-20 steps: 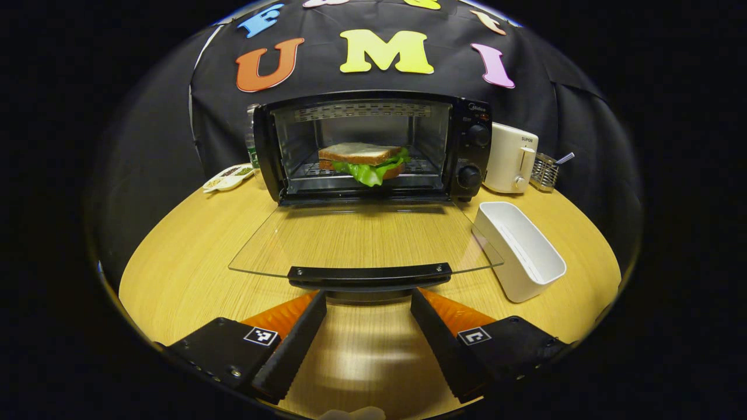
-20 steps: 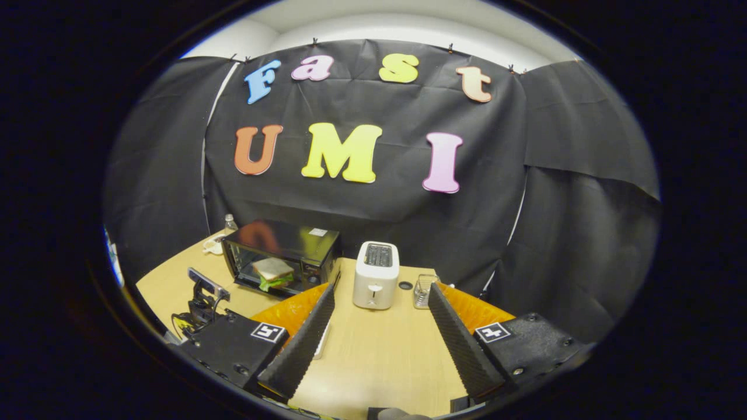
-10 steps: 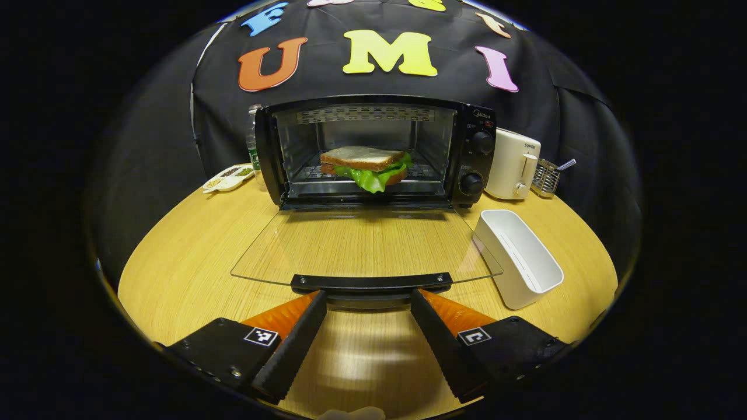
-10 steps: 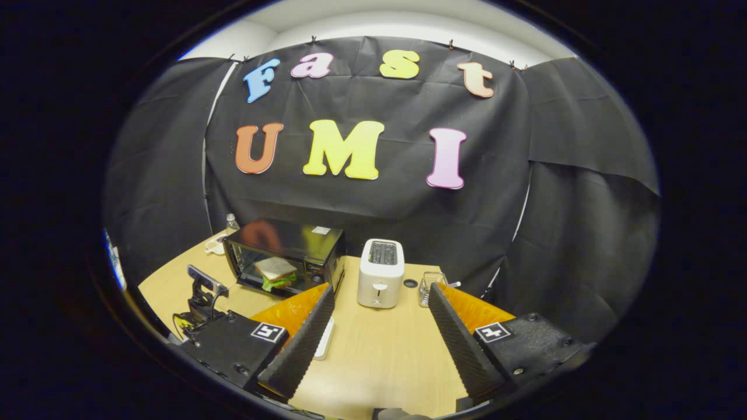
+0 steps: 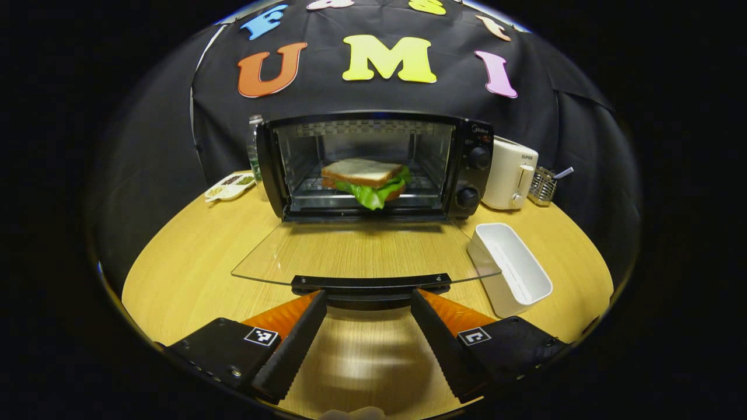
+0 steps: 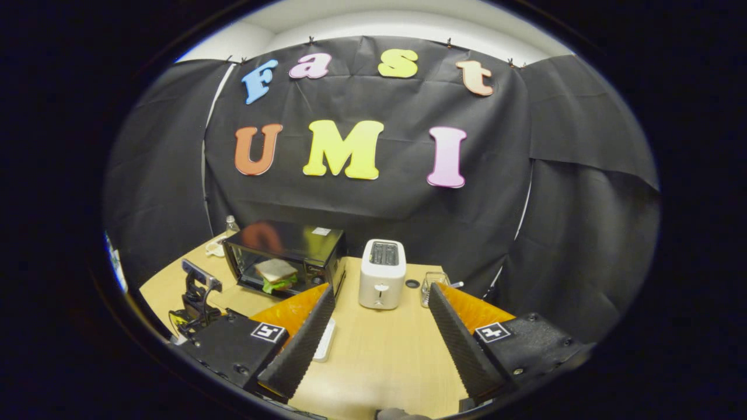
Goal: Open the electric oven with the left hand, put the food in, and close the electric oven.
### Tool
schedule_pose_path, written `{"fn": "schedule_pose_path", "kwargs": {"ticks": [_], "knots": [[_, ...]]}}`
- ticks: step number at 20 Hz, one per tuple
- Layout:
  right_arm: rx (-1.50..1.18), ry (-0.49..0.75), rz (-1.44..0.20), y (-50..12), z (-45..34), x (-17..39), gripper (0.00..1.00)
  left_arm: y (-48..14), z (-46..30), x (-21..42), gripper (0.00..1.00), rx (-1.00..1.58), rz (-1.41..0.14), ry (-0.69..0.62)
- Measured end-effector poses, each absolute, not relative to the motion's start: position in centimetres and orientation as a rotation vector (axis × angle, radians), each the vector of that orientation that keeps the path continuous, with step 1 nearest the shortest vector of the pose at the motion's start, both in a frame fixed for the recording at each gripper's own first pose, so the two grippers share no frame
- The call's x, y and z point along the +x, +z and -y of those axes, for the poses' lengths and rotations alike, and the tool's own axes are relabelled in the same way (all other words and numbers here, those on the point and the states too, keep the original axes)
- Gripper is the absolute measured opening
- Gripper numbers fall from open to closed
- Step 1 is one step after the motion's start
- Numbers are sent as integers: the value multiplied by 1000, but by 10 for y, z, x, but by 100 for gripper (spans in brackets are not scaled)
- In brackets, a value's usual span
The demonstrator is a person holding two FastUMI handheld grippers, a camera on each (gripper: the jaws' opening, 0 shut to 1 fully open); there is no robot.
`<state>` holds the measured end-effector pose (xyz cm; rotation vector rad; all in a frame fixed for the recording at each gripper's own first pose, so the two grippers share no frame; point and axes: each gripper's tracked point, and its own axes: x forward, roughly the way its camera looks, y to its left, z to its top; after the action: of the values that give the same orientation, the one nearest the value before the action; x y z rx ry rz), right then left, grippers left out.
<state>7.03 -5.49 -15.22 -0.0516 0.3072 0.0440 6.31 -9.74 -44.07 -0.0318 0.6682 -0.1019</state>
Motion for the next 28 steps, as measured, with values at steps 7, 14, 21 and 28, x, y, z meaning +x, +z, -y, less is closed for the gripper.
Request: {"fn": "schedule_pose_path", "kwargs": {"ticks": [7,14,21,28], "knots": [[-5,34,-312,-159,57,80,100,-383,95,100,96,-15,-546,-109],[8,12,-321,-166,63,85,100,-352,95,155,98,-37,-486,-92],[12,-5,-325,-166,67,92,100,-347,95,193,98,0,-465,-97],[10,1,-317,-161,63,95,100,-344,93,189,98,-5,-469,-91]]}}
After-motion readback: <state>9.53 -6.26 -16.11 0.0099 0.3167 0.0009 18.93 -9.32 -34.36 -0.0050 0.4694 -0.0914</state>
